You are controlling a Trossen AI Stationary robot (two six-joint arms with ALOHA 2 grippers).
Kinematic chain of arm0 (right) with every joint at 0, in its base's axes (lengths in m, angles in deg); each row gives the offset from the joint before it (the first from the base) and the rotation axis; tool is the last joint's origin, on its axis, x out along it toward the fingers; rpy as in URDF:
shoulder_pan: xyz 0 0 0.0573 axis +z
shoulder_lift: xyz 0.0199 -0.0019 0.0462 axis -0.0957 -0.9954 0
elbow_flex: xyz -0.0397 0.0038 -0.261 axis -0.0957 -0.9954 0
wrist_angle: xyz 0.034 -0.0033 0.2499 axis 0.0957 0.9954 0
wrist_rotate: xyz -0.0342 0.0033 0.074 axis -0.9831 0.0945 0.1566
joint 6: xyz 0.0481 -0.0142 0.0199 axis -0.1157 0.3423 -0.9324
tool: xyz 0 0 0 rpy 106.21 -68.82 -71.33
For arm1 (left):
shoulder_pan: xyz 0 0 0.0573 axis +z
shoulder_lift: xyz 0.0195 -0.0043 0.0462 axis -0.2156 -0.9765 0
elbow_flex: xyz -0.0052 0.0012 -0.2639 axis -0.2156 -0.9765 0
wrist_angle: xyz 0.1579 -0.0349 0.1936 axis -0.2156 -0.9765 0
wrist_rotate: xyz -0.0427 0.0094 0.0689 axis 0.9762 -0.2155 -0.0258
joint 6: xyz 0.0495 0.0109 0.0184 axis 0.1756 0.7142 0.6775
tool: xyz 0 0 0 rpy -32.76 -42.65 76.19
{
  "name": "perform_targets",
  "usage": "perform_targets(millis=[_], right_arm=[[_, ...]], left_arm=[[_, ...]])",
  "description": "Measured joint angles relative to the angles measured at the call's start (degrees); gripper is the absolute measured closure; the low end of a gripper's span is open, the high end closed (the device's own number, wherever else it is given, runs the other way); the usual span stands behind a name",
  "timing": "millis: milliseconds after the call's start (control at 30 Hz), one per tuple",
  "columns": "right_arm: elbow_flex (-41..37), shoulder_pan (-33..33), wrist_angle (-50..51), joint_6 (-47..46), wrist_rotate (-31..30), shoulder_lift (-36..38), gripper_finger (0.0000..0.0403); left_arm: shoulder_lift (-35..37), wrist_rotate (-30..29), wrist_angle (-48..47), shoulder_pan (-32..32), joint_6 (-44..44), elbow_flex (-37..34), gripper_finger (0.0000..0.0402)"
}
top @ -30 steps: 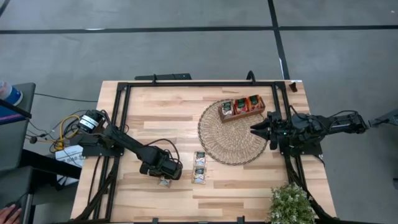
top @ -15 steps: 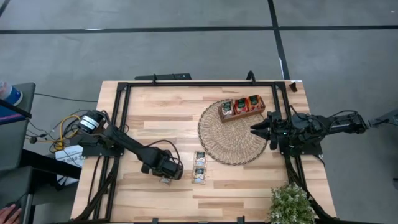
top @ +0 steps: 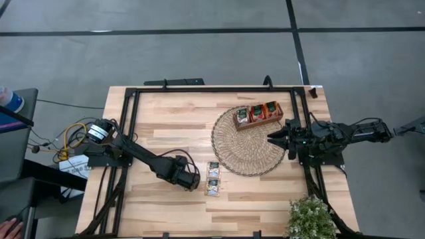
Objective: Pick & Place Tea
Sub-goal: Put the brown tea pack into the left compartment of the brown organizer
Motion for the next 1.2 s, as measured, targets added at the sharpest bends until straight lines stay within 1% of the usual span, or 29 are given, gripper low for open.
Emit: perform_targets(millis=[100,233,367,433,567,633,733,833,900,1000,1200], right_arm=[[0.0,0.0,-1.0,-1.3,0.1,0.0,0.0292],[0.0,0.0,-1.3,-3.4,1.7,0.0,0.0292],[0.0,0.0,-3.2,-6.9,6.5,0.0,0.0292],[0.0,0.0,-5.2,-8.5,8.9,-1.0,0.0288],[0.0,0.0,-10.8,-11.0,13.2,-6.4,0.0262],[0.0,0.0,-13.4,-12.4,16.3,-9.4,0.024],[0.0,-1.3,-17.2,-14.8,22.0,-13.8,0.0202],[0.0,-4.5,-22.4,-15.8,28.1,-17.7,0.0168],[0.4,-7.3,-25.1,-16.3,30.8,-19.6,0.0155],[2.6,-12.2,-25.3,-16.7,34.9,-22.0,0.0149],[7.1,-23.1,-23.2,-19.2,48.7,-28.0,0.0149]], left_arm=[[0.0,-2.4,-0.2,0.0,1.9,1.5,0.0369],[0.0,-7.7,-0.9,0.0,7.4,5.2,0.0369],[0.1,-13.4,-1.7,0.7,14.9,10.1,0.0369],[0.2,-15.1,-1.8,1.6,19.2,12.9,0.0369],[0.2,-17.7,-1.6,4.2,29.2,18.6,0.0369],[0.3,-19.0,-0.4,5.8,35.3,21.1,0.0369],[0.3,-20.1,3.7,8.6,43.1,24.4,0.0369],[0.3,-20.2,9.2,11.5,49.2,26.7,0.0369],[0.3,-20.2,13.8,13.0,52.6,27.2,0.0371],[0.3,-19.7,17.1,14.2,55.9,27.6,0.0372],[-0.4,-17.7,18.3,14.2,58.1,27.6,0.0372]])
